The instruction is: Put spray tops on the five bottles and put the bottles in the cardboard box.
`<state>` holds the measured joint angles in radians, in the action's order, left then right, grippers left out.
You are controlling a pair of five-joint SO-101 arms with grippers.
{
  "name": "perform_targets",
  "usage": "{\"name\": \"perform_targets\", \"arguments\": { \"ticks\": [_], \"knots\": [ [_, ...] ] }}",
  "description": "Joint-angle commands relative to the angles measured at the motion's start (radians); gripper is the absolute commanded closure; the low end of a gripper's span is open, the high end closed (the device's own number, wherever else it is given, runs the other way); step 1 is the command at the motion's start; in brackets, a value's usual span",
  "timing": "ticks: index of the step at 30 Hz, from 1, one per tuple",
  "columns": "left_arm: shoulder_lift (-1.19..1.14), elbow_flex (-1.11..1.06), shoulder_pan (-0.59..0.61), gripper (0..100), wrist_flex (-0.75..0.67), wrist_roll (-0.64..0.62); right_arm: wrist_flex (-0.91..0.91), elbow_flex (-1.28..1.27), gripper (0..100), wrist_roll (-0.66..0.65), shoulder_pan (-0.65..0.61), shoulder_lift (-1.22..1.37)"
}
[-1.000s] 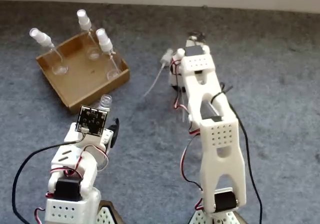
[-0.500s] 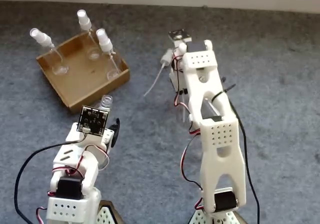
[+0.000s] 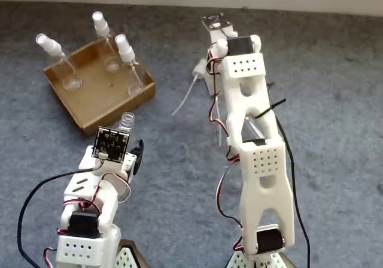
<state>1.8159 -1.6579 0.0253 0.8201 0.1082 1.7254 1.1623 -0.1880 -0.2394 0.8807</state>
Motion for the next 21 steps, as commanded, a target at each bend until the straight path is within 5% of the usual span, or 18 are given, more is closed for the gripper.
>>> {"name": "perform_targets", "arguments": {
  "ticks": [1,6,21],
  "knots": [
    [0.01,0.01,0.015,91,-0.025,-0.015,-0.117,0.058,80.8,0.002,-0.022,-0.012],
    [0.01,0.008,0.015,91,-0.025,-0.015,-0.234,0.061,80.7,0.163,-0.031,0.031],
    [0.01,0.008,0.015,91,-0.025,-0.014,-0.343,0.065,80.8,0.167,-0.025,0.274]
  ]
}}
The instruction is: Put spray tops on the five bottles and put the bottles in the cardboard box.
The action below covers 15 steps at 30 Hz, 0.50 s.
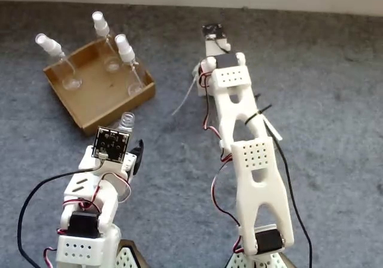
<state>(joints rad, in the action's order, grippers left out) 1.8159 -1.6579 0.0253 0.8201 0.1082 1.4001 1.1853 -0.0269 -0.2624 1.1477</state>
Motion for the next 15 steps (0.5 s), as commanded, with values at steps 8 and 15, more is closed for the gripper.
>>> {"name": "perform_targets", "arguments": {
  "ticks": [8,15],
  "knots": [
    [0.01,0.008,0.01,91,-0.028,-0.014,-0.008,0.042,97.8,0.006,0.03,-0.001],
    [0.01,0.008,0.002,91,-0.028,-0.015,0.067,0.077,99.1,0.005,0.048,-0.01]
  ]
}}
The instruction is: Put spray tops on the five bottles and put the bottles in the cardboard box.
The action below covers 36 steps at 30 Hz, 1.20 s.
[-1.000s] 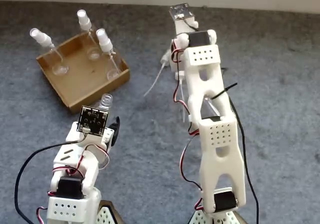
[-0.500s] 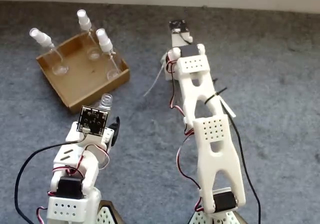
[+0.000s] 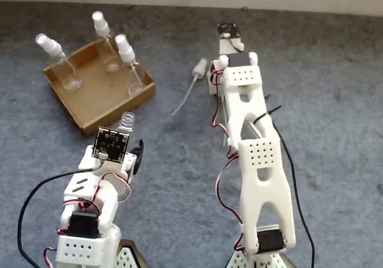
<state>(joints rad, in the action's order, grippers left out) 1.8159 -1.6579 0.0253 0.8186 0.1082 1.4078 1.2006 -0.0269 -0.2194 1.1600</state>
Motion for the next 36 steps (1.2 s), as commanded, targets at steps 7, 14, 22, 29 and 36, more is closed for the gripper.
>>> {"name": "perform_targets", "arguments": {
  "ticks": [7,14,22,29,36],
  "knots": [
    [0.01,-0.021,-0.082,91,-0.028,-0.015,0.291,0.418,98.9,0.005,-0.004,-0.05],
    [0.01,-0.03,-0.165,91,-0.028,-0.015,0.361,0.562,98.8,0.009,0.001,-0.139],
    [0.01,-0.036,-0.214,91,-0.026,-0.018,0.364,0.518,98.8,0.011,0.002,-0.398],
    [0.01,-0.036,-0.34,91,-0.028,-0.021,0.363,0.182,98.8,0.011,-0.004,-0.773],
    [0.01,-0.036,-0.549,91,-0.023,-0.021,0.361,-0.147,98.8,0.012,-0.093,-1.115]
  ]
}}
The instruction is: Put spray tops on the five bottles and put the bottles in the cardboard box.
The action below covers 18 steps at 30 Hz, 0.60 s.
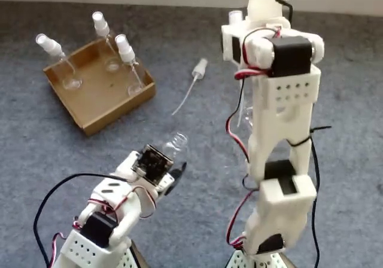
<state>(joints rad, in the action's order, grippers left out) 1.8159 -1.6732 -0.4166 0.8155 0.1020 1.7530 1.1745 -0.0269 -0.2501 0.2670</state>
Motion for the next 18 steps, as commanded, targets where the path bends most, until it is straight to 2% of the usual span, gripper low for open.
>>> {"name": "perform_targets", "arguments": {
  "ticks": [1,11,18],
  "knots": [
    [0.01,-0.021,-0.124,91,-0.02,-0.015,0.016,-0.153,98.8,0.012,-0.073,-0.265],
    [0.01,-0.021,-0.145,91,-0.02,-0.015,0.015,-0.311,98.8,0.008,-0.145,-0.647],
    [0.01,-0.021,-0.151,91,-0.025,-0.015,0.013,-0.555,98.8,0.009,-0.145,-0.82]
  ]
}}
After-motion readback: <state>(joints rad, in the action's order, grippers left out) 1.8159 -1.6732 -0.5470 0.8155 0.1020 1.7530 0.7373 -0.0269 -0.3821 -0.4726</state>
